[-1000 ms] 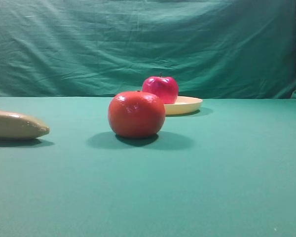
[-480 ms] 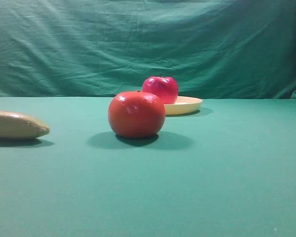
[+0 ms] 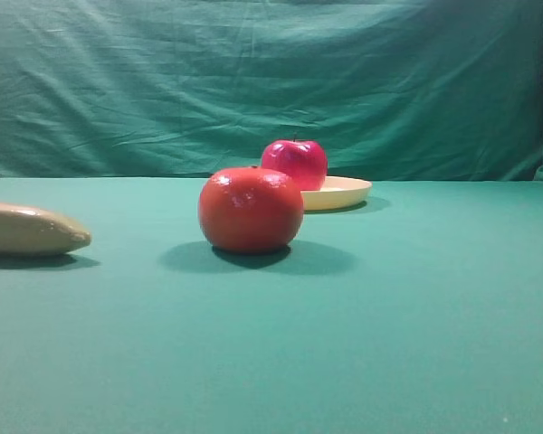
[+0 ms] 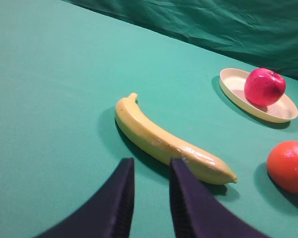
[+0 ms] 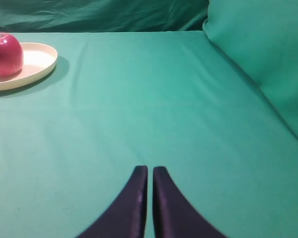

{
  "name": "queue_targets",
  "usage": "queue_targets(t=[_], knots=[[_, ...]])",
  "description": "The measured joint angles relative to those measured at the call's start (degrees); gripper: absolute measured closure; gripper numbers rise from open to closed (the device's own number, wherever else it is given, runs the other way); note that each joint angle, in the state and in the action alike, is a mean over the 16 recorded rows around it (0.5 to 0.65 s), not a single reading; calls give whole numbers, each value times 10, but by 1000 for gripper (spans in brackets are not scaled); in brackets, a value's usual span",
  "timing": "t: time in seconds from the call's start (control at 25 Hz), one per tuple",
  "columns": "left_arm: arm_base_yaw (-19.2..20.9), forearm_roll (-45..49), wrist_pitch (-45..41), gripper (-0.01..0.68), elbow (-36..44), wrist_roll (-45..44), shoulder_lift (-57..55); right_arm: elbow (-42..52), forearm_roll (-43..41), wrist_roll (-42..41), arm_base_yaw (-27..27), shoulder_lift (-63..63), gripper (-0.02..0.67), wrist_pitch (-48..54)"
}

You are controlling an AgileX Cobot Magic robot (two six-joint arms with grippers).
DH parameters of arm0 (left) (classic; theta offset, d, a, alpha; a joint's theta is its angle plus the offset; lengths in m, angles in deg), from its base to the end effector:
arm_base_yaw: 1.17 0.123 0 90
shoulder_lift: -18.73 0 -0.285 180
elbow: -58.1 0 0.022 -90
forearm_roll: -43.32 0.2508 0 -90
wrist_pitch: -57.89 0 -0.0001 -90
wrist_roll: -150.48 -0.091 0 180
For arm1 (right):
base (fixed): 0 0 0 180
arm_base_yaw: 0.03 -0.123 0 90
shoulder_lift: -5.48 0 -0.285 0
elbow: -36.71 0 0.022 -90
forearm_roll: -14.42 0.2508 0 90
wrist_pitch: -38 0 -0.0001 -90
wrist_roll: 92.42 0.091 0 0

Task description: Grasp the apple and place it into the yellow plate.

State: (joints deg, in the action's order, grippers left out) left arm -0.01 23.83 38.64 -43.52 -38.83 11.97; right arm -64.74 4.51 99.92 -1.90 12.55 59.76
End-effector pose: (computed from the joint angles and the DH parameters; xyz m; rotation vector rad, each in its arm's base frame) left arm 0.0532 -0.0090 0.1787 -0.0841 1.8050 -0.1989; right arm 0.0525 -0.0041 0.1724 0.0645 1.8672 0.0005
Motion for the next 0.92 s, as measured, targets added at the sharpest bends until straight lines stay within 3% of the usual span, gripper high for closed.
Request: queue_targets(t=[0.92], knots=[[0,0,0,516,0,0,0,0,0,1,0,0,649,-1]])
